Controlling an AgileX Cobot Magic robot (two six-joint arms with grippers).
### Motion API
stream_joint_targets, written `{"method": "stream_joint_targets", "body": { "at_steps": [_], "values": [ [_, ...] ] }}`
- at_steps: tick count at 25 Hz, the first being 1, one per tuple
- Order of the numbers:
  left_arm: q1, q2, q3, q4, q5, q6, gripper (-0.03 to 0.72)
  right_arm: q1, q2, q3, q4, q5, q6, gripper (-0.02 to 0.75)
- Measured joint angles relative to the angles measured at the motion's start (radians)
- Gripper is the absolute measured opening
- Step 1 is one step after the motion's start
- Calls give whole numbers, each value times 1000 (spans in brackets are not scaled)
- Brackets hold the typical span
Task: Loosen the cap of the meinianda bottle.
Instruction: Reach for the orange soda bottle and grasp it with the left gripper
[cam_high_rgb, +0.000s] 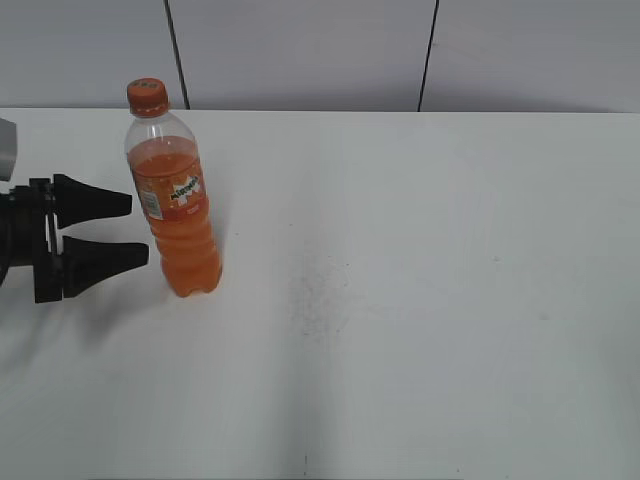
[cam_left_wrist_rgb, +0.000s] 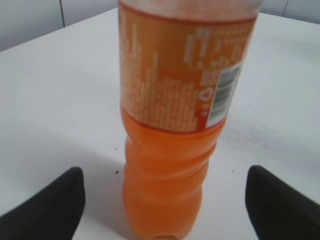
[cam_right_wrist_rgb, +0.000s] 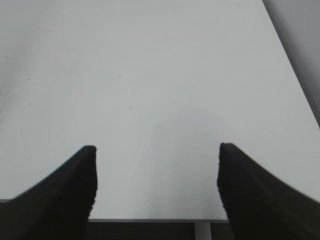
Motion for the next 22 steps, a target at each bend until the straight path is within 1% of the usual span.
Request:
{"method": "stream_joint_targets", "body": {
  "at_steps": [6, 10, 17, 22],
  "values": [
    [-27, 98, -49, 9, 0, 36, 594, 0, 0, 0, 0, 0, 0, 563],
    [-75, 137, -96, 6, 0, 42, 593, 0, 0, 0, 0, 0, 0, 563],
    [-161, 179, -187, -50, 0, 33, 590, 0, 0, 0, 0, 0, 0, 563],
    [-192, 202, -222, -56, 0, 6, 559, 0, 0, 0, 0, 0, 0, 563]
  ]
}}
